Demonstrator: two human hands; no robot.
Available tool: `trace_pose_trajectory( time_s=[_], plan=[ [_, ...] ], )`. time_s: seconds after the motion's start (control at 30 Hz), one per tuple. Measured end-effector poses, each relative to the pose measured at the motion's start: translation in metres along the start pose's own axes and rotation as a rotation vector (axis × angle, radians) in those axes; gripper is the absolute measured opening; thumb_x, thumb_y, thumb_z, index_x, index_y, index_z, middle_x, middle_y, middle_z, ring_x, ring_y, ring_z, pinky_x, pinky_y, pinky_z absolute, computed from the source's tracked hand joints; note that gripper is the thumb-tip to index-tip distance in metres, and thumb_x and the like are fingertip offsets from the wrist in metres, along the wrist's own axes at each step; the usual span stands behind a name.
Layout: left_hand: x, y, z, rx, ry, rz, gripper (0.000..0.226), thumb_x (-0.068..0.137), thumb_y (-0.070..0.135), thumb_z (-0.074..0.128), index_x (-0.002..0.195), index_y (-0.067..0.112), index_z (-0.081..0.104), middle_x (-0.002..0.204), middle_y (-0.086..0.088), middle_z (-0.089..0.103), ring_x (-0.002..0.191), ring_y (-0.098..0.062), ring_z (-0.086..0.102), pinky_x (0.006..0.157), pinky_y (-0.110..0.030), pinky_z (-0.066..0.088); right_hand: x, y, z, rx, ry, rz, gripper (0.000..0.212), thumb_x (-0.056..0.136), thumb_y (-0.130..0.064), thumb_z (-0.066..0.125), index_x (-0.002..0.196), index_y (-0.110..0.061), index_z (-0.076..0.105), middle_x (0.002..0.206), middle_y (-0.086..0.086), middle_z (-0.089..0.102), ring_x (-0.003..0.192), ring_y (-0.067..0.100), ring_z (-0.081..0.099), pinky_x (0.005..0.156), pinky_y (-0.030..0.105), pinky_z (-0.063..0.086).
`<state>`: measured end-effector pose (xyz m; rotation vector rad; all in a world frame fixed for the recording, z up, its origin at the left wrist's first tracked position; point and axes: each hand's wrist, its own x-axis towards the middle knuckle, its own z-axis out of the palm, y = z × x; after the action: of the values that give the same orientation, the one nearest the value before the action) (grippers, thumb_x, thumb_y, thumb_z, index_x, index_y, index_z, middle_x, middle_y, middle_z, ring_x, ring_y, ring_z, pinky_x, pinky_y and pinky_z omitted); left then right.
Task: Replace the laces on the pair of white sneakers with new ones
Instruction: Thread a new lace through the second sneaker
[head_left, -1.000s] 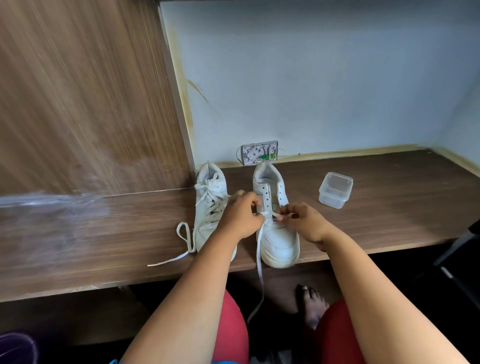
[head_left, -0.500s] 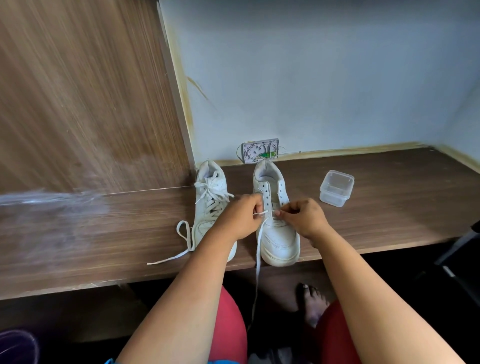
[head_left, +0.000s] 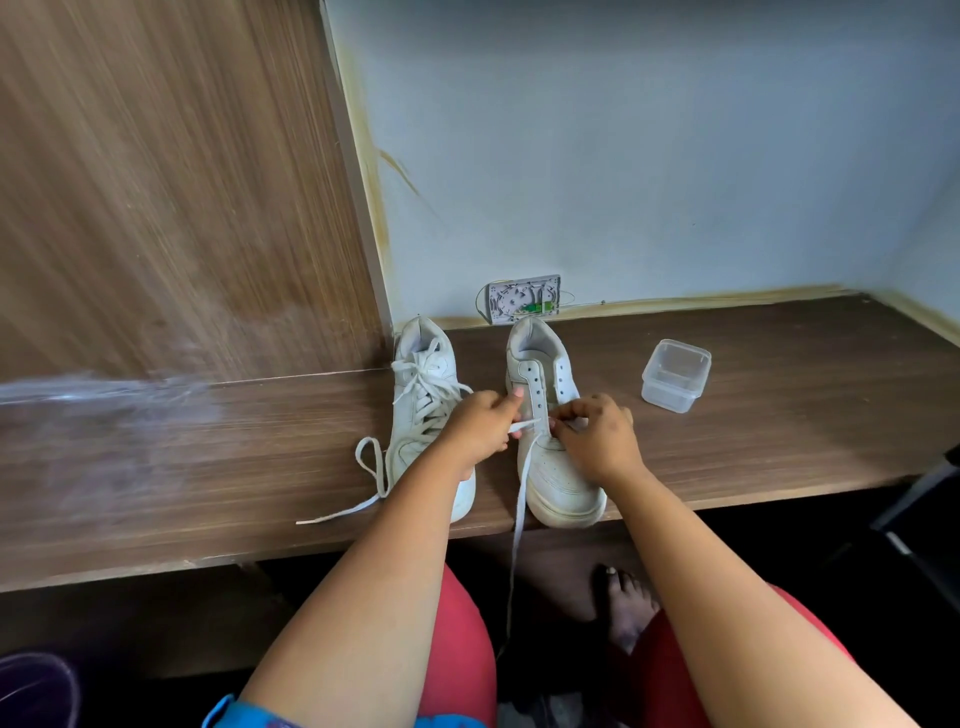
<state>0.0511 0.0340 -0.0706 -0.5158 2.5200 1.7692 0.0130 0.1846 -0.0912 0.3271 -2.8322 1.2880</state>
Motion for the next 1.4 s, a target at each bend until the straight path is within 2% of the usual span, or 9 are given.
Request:
trace_pose_trajectory(
  time_s=[0.1, 0.23, 0.3, 0.5, 0.67, 0.83, 1.07, 1.23, 1.4],
  plan=[
    [0.0, -0.003, 0.004, 0.054, -0.071, 0.027, 0.022, 0.097, 0.023, 0.055, 0.077, 0.012, 0.057, 0.076, -0.001, 0.063, 0.071, -0.012, 0.055, 0.078, -0.034, 0.05, 0.002, 0.0, 0.0, 0.055, -0.025, 0.043, 0.018, 0.088, -0.027, 0.066, 0.105, -0.022, 0.07, 0.112, -0.003, 0.053, 0.122, 0.025, 0.039, 0.093, 0.029, 0.033],
    [0.002, -0.005, 0.007, -0.039, -0.103, 0.015, 0.017, 0.09, 0.013, 0.066, 0.074, 0.013, 0.06, 0.079, 0.001, 0.068, 0.071, -0.004, 0.058, 0.068, -0.019, 0.045, 0.005, -0.005, -0.01, 0.088, -0.11, 0.001, 0.002, 0.086, -0.023, 0.07, 0.084, -0.023, 0.07, 0.081, -0.016, 0.052, 0.103, 0.015, 0.051, 0.104, 0.035, 0.035],
    [-0.002, -0.002, 0.004, -0.045, -0.116, 0.057, 0.013, 0.088, 0.009, 0.068, 0.076, 0.013, 0.063, 0.073, 0.005, 0.065, 0.068, -0.003, 0.057, 0.066, -0.017, 0.045, 0.006, -0.005, -0.013, 0.142, -0.111, 0.008, 0.018, 0.082, -0.023, 0.074, 0.07, -0.032, 0.064, 0.075, -0.016, 0.056, 0.095, 0.013, 0.055, 0.095, 0.032, 0.042],
    [0.001, 0.011, -0.003, 0.865, 0.081, 0.56, 0.016, 0.096, 0.011, 0.049, 0.101, 0.007, 0.064, 0.101, -0.007, 0.051, 0.102, -0.02, 0.042, 0.084, -0.035, 0.043, 0.011, -0.002, -0.015, 0.13, -0.141, -0.017, 0.007, 0.081, -0.021, 0.076, 0.076, -0.022, 0.071, 0.074, -0.013, 0.059, 0.079, 0.008, 0.055, 0.08, 0.025, 0.043],
    [0.003, 0.005, -0.006, 0.83, 0.029, 0.51, 0.016, 0.097, 0.015, 0.045, 0.098, 0.007, 0.058, 0.101, -0.005, 0.046, 0.09, -0.022, 0.05, 0.077, -0.032, 0.042, 0.013, 0.005, -0.013, -0.034, -0.095, -0.181, 0.011, 0.082, -0.023, 0.074, 0.088, -0.014, 0.074, 0.09, -0.003, 0.049, 0.091, 0.016, 0.051, 0.096, 0.039, 0.04],
    [0.0, 0.006, -0.011, 0.904, 0.031, 0.428, 0.015, 0.096, 0.02, 0.047, 0.099, 0.014, 0.06, 0.1, -0.007, 0.063, 0.094, -0.026, 0.058, 0.077, -0.037, 0.047, 0.013, 0.007, -0.019, -0.035, -0.057, -0.187, 0.017, 0.077, -0.03, 0.078, 0.081, -0.014, 0.072, 0.088, -0.002, 0.055, 0.082, 0.012, 0.054, 0.068, 0.017, 0.039],
    [-0.01, 0.004, -0.023, 1.005, 0.197, 0.342, 0.019, 0.097, 0.037, 0.05, 0.098, 0.028, 0.068, 0.105, 0.001, 0.067, 0.112, -0.023, 0.047, 0.092, -0.039, 0.031, 0.007, 0.007, -0.027, -0.136, -0.092, -0.325, 0.011, 0.082, -0.002, 0.068, 0.09, -0.009, 0.07, 0.09, -0.003, 0.058, 0.079, 0.013, 0.06, 0.07, 0.017, 0.043],
    [-0.021, 0.0, -0.018, 1.162, 0.254, 0.234, 0.03, 0.091, 0.031, 0.059, 0.118, 0.018, 0.059, 0.126, -0.006, 0.052, 0.123, -0.027, 0.039, 0.096, -0.041, 0.035, 0.003, 0.016, -0.039, 0.146, 0.107, 0.002, 0.025, 0.085, 0.007, 0.047, 0.091, -0.014, 0.059, 0.08, 0.003, 0.063, 0.071, 0.015, 0.059, 0.064, 0.02, 0.05],
    [-0.032, 0.01, 0.006, 0.717, 0.28, 0.394, 0.027, 0.088, 0.04, 0.063, 0.096, 0.014, 0.06, 0.101, -0.005, 0.056, 0.092, -0.022, 0.057, 0.077, -0.033, 0.049, -0.004, 0.013, -0.046, 0.324, 0.024, 0.098, 0.021, 0.088, 0.006, 0.054, 0.089, -0.014, 0.063, 0.081, 0.004, 0.063, 0.075, 0.021, 0.065, 0.073, 0.036, 0.059]
  ],
)
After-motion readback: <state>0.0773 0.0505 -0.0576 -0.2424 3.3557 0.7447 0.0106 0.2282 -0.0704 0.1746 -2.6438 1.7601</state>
